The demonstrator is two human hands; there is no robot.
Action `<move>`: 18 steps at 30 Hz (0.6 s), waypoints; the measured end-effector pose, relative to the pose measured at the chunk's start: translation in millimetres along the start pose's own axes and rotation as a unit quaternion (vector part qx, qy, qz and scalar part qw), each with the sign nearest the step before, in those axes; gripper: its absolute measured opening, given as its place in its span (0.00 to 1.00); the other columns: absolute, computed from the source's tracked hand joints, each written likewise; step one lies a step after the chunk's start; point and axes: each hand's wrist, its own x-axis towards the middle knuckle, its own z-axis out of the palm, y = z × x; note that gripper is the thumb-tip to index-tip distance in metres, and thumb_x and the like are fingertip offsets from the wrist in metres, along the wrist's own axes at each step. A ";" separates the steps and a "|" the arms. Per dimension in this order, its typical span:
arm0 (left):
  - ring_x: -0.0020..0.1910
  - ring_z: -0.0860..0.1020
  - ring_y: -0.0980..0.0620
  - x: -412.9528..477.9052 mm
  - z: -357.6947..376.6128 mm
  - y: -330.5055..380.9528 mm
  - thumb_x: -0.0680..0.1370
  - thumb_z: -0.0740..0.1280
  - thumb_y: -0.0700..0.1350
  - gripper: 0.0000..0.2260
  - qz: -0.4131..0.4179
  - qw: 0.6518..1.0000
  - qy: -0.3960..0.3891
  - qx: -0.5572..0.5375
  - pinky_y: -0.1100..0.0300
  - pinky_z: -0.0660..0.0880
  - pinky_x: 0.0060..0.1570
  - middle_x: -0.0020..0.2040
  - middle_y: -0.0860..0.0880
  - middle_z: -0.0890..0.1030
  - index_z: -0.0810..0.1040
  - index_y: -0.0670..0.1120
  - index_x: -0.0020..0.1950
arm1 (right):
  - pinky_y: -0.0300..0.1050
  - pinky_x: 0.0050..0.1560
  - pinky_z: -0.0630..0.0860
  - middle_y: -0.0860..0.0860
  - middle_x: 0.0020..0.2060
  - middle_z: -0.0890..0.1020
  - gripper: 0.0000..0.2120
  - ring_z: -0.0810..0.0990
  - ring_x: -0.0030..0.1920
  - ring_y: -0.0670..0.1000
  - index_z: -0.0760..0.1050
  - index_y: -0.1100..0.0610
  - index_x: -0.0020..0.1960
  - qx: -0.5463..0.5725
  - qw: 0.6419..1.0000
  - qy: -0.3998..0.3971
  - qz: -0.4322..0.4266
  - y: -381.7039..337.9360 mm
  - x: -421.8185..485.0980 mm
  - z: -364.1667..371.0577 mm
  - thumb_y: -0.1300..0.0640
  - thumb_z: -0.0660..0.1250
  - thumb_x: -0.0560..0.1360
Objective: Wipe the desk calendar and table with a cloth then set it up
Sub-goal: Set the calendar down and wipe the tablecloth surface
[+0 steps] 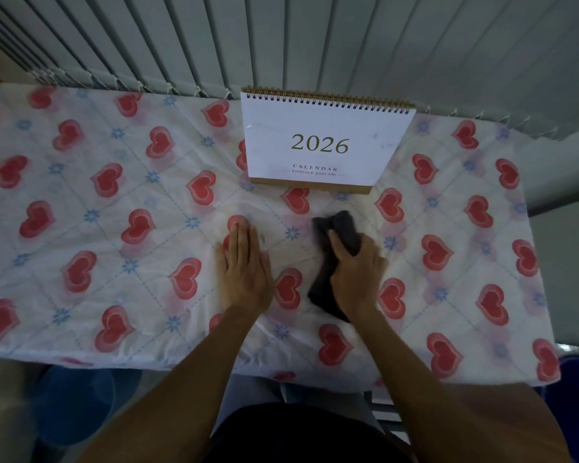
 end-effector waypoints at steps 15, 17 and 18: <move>0.80 0.49 0.46 1.5 -0.4 -1.6 0.83 0.46 0.50 0.26 -0.006 1.000 -0.017 0.012 0.44 0.44 0.77 0.81 0.43 0.51 0.52 0.42 0.80 | 0.47 0.57 0.75 0.56 0.59 0.72 0.20 0.69 0.53 0.50 0.70 0.53 0.71 0.076 0.992 -0.059 -0.086 -56.2 -6.8 9.1 0.50 0.55 0.81; 0.80 0.48 0.47 0.0 -1.4 -1.1 0.84 0.45 0.50 0.26 -0.003 1.000 -0.012 0.001 0.45 0.41 0.77 0.81 0.44 0.50 0.50 0.43 0.80 | 0.49 0.54 0.76 0.54 0.57 0.73 0.19 0.71 0.52 0.53 0.72 0.53 0.70 0.053 0.996 -0.039 -0.057 -16.2 -0.8 -3.2 0.53 0.62 0.80; 0.80 0.48 0.48 -0.6 -1.5 -1.3 0.84 0.44 0.51 0.26 0.001 1.000 -0.012 0.002 0.45 0.41 0.77 0.81 0.45 0.50 0.49 0.43 0.80 | 0.49 0.50 0.77 0.53 0.55 0.73 0.17 0.73 0.50 0.54 0.73 0.54 0.67 0.057 0.998 -0.022 -0.017 3.0 3.6 -10.7 0.52 0.64 0.79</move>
